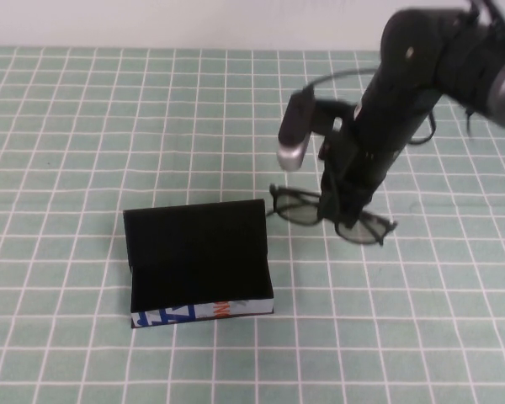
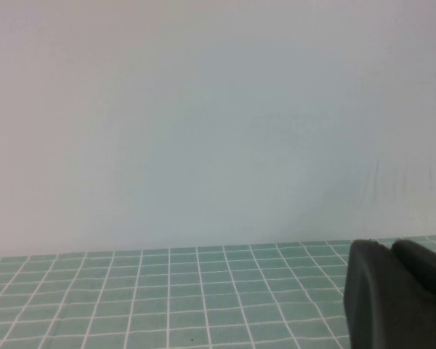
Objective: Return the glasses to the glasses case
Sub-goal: Place the glasses in the glasses case
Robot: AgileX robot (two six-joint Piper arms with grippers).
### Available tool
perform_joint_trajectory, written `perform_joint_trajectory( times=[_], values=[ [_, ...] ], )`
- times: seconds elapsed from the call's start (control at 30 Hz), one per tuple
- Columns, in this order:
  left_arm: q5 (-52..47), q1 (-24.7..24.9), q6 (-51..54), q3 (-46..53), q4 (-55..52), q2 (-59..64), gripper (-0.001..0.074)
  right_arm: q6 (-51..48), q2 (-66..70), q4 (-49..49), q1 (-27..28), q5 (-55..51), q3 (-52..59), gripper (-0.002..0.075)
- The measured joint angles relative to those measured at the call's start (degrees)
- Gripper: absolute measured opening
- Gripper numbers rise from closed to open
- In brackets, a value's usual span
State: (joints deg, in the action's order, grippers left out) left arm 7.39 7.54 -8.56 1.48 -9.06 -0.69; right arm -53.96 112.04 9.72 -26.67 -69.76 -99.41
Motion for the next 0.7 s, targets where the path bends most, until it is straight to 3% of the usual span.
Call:
perform_joint_trajectory(
  times=[0.3,0.7],
  values=[
    [0.0,0.0,0.0,0.0,0.0,0.0,-0.0002,1.23,-2.27,2.27,-1.06,-0.55,-5.11,0.0003],
    [-0.08,0.0,-2.08,0.0,0.0,0.0,-0.0002,0.24,-0.27,1.51,-13.55,-1.0,-12.0,0.0003]
  ],
)
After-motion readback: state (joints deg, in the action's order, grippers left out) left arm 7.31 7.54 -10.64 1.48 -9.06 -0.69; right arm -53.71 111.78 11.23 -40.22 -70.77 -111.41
